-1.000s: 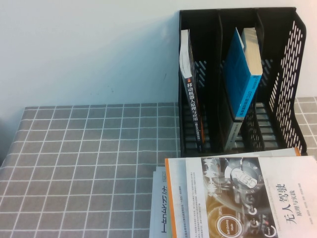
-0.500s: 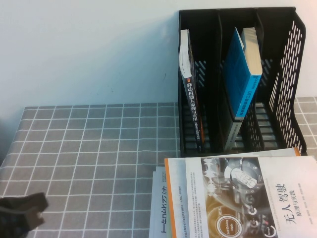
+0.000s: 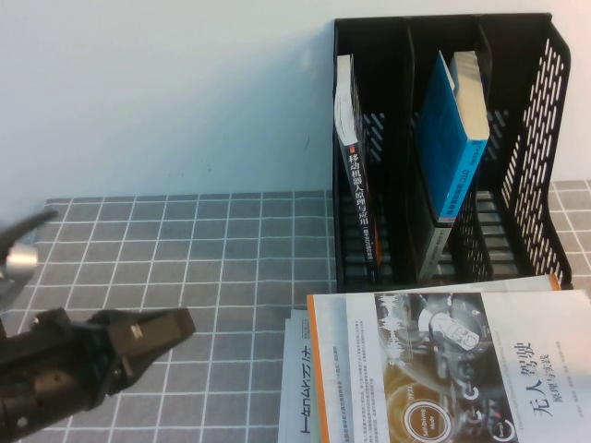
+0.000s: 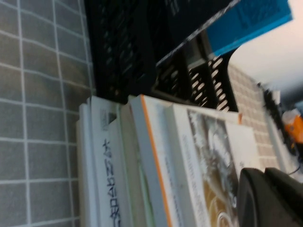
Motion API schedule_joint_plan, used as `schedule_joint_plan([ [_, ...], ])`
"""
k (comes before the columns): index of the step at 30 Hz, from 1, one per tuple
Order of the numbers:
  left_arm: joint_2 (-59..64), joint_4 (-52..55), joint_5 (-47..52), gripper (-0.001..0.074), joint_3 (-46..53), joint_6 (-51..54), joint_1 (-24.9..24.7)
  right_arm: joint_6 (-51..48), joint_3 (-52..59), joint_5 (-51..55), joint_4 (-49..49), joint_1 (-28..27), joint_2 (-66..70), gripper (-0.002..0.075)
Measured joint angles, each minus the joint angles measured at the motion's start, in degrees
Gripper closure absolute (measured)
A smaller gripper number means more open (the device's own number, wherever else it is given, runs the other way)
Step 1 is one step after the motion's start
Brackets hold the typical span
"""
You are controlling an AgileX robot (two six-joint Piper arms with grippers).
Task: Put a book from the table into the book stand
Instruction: Push book with right arm
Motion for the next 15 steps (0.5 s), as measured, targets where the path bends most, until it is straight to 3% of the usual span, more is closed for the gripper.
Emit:
schedule_joint_plan([
  [11,0.0,-6.3,3.0,0.0738,0.0,1.6,0.0,-23.3,0.0,-1.3,32.8,0.0,7.1,0.0729],
  [15,0.0,-6.3,5.7,0.0738,0.0,1.6,0.0,-22.6,-1.3,-2.4,30.0,-1.3,7.0,0.0729],
])
